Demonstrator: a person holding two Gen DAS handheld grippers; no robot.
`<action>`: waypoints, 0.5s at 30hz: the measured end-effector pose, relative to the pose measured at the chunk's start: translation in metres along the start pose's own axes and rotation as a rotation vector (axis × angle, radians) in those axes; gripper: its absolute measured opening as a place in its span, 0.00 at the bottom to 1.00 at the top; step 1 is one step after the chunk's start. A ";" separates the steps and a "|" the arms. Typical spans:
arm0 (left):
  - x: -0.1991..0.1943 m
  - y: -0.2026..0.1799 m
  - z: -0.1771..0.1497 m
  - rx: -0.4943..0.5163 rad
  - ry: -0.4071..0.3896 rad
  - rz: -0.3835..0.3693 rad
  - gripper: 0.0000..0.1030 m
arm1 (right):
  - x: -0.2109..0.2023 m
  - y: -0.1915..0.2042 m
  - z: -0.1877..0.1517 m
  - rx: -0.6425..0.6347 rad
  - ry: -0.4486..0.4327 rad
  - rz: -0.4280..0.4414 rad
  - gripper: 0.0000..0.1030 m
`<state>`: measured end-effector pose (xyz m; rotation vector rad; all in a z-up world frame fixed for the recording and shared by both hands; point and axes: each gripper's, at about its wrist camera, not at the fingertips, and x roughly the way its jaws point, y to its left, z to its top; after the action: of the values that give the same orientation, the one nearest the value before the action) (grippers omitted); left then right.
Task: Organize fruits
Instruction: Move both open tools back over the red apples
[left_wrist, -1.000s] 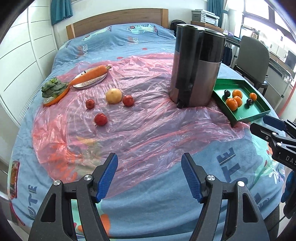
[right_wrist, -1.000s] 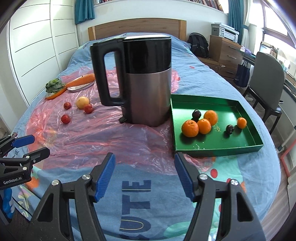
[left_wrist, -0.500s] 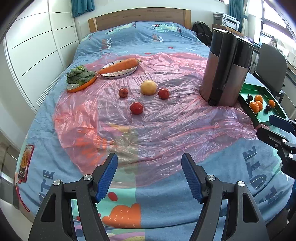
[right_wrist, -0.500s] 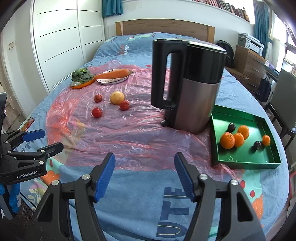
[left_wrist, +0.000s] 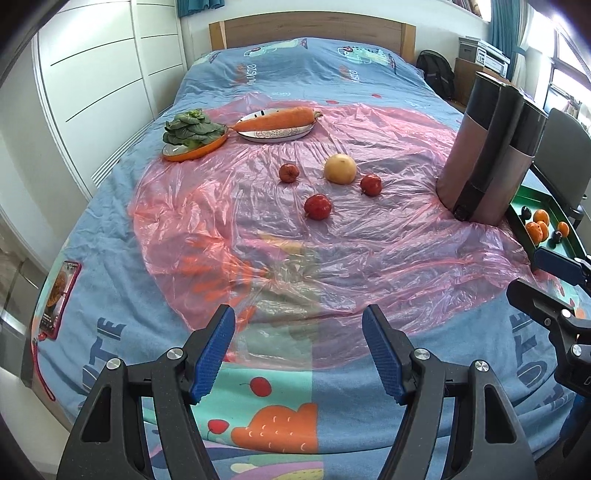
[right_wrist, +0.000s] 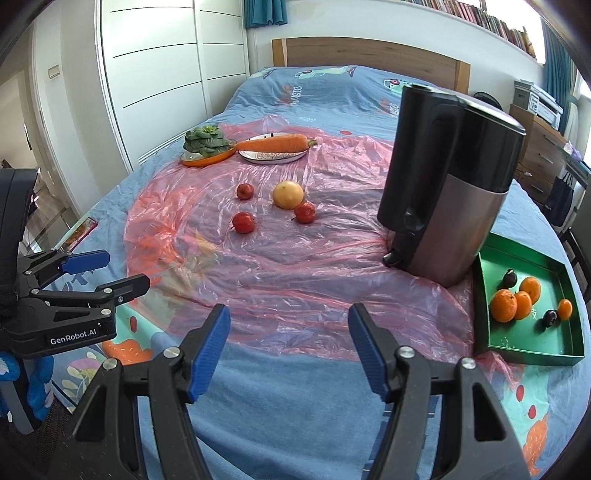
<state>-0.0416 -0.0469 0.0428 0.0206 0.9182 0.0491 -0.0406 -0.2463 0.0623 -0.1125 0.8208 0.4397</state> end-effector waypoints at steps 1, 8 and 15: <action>0.003 0.004 0.001 -0.007 0.000 0.002 0.64 | 0.004 0.002 0.001 -0.003 0.006 0.004 1.00; 0.021 0.033 0.007 -0.052 -0.009 0.011 0.64 | 0.036 0.015 0.014 -0.022 0.025 0.039 1.00; 0.048 0.056 0.023 -0.098 -0.007 -0.021 0.64 | 0.074 0.029 0.044 -0.060 0.006 0.051 1.00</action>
<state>0.0038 0.0114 0.0211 -0.0795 0.9080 0.0745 0.0211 -0.1839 0.0402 -0.1491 0.8177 0.5128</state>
